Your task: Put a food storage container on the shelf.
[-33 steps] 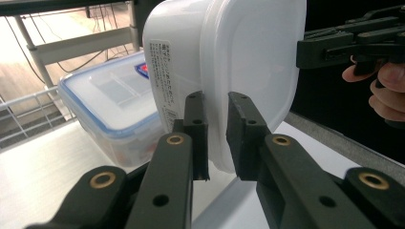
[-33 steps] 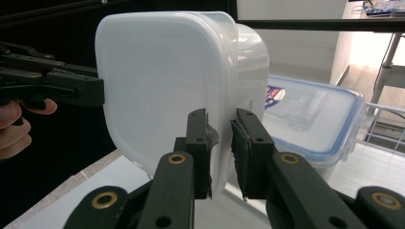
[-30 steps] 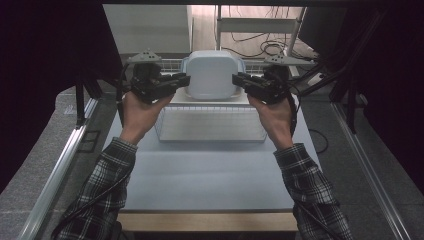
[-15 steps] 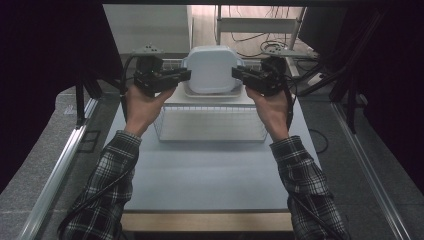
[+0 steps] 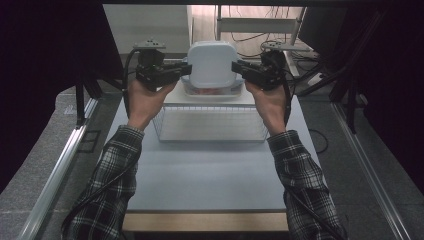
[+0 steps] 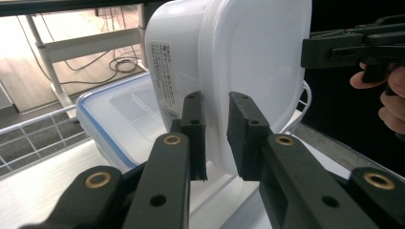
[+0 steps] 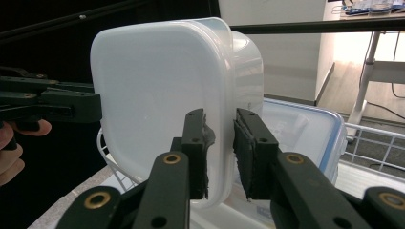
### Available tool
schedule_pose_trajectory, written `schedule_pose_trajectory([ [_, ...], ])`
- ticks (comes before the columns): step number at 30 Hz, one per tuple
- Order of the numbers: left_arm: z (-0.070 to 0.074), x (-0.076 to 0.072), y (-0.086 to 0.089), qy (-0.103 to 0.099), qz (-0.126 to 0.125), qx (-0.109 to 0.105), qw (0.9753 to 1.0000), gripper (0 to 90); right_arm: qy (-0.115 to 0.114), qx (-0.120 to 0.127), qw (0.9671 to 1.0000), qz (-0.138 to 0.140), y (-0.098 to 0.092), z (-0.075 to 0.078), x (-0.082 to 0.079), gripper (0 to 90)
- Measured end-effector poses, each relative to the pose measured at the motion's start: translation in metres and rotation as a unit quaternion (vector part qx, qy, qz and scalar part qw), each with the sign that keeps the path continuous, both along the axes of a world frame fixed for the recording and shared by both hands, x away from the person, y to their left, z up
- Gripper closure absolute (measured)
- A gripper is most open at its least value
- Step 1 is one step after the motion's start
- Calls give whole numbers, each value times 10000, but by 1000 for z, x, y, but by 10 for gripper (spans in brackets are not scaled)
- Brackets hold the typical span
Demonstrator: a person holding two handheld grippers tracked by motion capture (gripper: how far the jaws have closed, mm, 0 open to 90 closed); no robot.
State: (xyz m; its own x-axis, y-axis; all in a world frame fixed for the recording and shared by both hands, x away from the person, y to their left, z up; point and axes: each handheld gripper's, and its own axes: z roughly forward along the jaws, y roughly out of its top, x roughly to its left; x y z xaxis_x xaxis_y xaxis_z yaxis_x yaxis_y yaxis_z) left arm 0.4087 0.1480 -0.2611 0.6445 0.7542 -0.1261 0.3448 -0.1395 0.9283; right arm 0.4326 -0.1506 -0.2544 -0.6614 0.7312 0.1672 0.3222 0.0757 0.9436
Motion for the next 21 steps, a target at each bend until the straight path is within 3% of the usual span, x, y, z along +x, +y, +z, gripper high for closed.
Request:
schedule_pose_trajectory([
  [21,8,15,-1,-61,219,-158,9996,742,-89,85,9998,-165,4,5,16,709],
])
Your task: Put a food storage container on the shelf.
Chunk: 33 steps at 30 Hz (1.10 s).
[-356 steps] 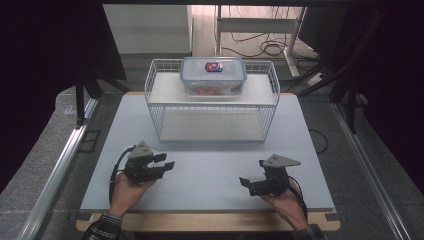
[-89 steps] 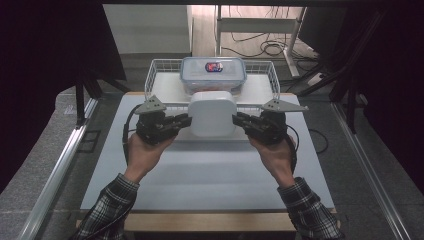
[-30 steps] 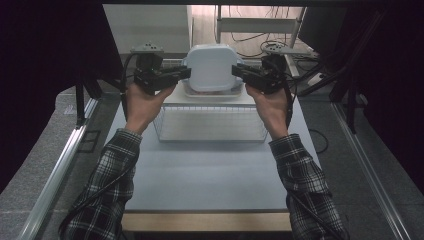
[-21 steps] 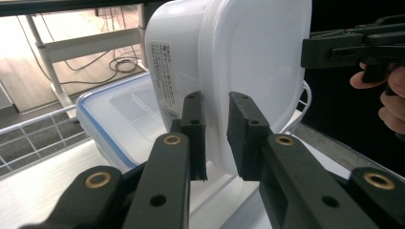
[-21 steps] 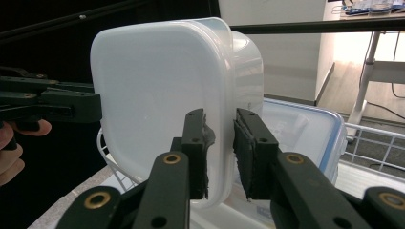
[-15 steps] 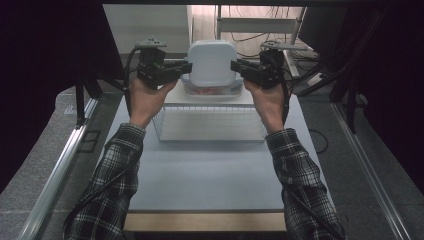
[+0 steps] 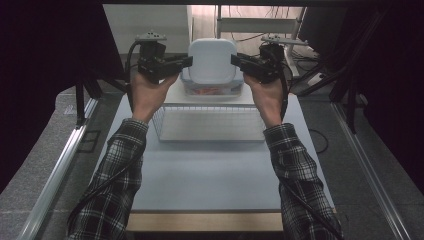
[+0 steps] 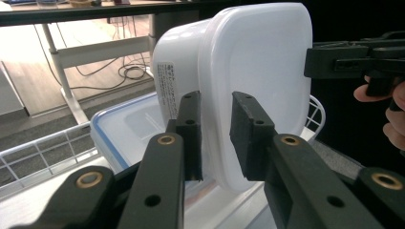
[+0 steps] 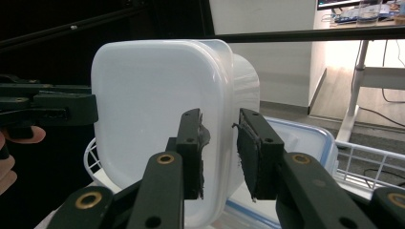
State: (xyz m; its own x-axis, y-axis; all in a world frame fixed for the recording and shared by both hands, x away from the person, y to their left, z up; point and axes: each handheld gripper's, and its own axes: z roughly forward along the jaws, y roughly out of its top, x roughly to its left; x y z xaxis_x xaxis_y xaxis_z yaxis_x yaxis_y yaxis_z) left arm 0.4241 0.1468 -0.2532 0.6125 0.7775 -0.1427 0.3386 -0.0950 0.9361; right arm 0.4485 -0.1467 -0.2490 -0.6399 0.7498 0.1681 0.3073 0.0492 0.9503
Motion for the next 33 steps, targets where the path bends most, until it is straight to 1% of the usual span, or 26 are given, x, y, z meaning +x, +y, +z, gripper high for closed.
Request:
schedule_pose_trajectory([
  [4,1,6,0,28,53,-70,10000,729,-26,5,10000,-46,1,1,5,699],
  [6,1,9,0,58,61,-98,9999,725,1,-7,10000,-44,1,2,8,699],
  [9,1,14,-2,105,100,-40,9999,725,42,-20,10000,-57,3,1,13,693],
  [11,1,18,-2,145,113,-66,9998,723,46,-38,9999,-95,4,1,16,694],
  [12,1,20,-2,175,120,-77,9997,724,71,-24,9999,-100,4,0,17,695],
  [15,0,25,-3,302,145,1,9994,728,116,-57,9999,-95,4,0,21,697],
  [17,0,27,-5,293,156,12,9994,725,142,-121,9998,-98,5,-1,24,693],
  [18,-1,29,-5,323,136,-13,9994,724,140,-98,9998,-79,6,-2,25,694],
  [19,-2,31,-8,381,152,110,9991,726,162,-67,9998,-75,6,-2,25,696],
  [20,-3,32,-10,429,181,302,9985,726,144,-31,9999,-48,6,-2,25,707],
  [21,-6,34,-13,468,215,417,9978,726,165,-139,9997,-93,8,-2,26,704],
  [22,-9,36,-15,497,203,463,9975,725,172,-266,9994,-112,9,-3,26,704],
  [24,-14,39,-17,518,168,443,9975,724,181,-383,9990,-161,11,-6,28,702],
  [28,-15,39,-16,515,115,342,9980,722,212,-313,9991,-194,7,-10,30,692],
  [33,-12,32,-11,443,77,314,9985,697,182,-279,9993,-142,2,-10,28,669],
])
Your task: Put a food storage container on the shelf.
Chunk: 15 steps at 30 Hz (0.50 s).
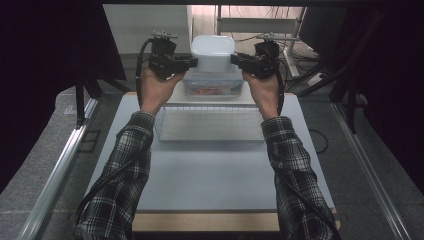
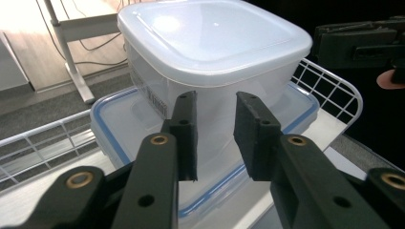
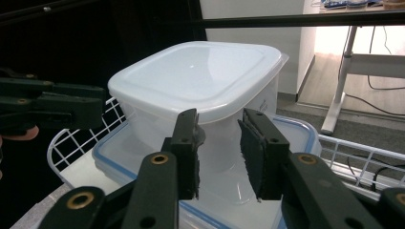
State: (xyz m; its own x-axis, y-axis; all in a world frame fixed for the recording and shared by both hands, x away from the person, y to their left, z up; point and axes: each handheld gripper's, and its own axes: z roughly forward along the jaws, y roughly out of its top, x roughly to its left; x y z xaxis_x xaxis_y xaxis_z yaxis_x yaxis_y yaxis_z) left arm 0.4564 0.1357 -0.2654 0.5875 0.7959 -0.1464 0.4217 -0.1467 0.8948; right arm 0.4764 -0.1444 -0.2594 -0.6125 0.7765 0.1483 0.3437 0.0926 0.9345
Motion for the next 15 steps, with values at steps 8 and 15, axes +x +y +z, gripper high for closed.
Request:
schedule_pose_trajectory([
  [8,-18,-24,4,-245,-251,129,9993,417,-121,-95,9996,231,-8,-13,-18,440],
  [15,-55,-51,3,-279,-462,317,9980,154,-189,-175,9986,472,-14,-38,-44,231],
])
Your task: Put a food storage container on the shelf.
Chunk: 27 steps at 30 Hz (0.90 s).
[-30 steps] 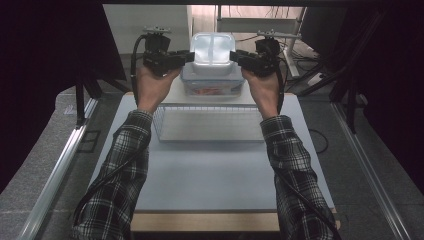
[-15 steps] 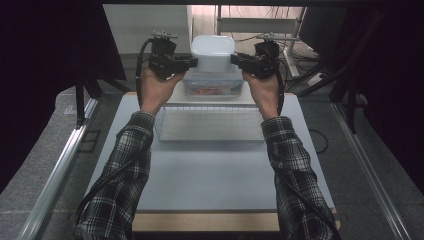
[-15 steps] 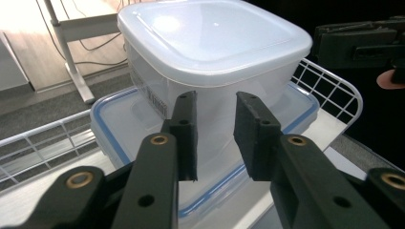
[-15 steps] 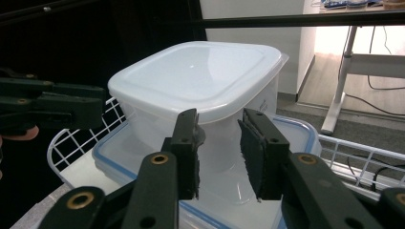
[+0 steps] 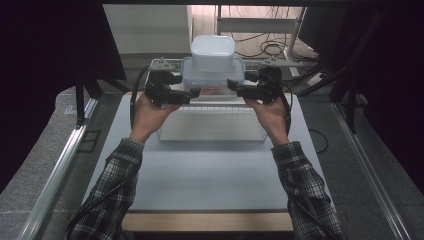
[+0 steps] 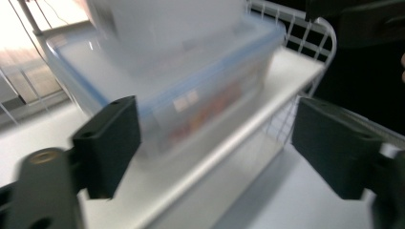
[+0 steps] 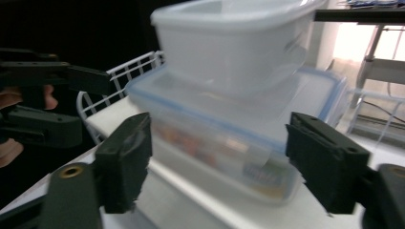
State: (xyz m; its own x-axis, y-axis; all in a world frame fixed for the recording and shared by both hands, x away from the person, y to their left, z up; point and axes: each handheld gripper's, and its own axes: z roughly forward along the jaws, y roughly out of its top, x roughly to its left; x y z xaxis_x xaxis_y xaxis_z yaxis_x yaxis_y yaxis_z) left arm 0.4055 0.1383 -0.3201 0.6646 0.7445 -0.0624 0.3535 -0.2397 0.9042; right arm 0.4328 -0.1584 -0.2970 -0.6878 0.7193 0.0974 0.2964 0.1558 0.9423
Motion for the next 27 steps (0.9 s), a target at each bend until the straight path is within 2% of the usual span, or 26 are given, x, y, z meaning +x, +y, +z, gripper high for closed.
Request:
schedule_pose_trajectory([
  [5,-24,-15,3,179,-128,-27,9998,80,43,-104,9998,174,-2,-21,-18,139],
  [8,-35,-25,4,260,-213,-38,9994,51,87,-195,9994,283,-4,-34,-28,112],
  [11,-45,-36,4,221,-275,87,9993,34,93,-253,9990,361,-6,-44,-37,95],
  [17,-61,-56,4,155,-379,109,9991,22,150,-344,9982,470,-11,-61,-54,63],
  [22,-76,-67,5,115,-360,224,9990,21,209,-415,9974,545,-14,-75,-64,44],
  [27,-93,-74,6,154,-367,210,9990,23,260,-440,9972,545,-18,-89,-71,37],
])
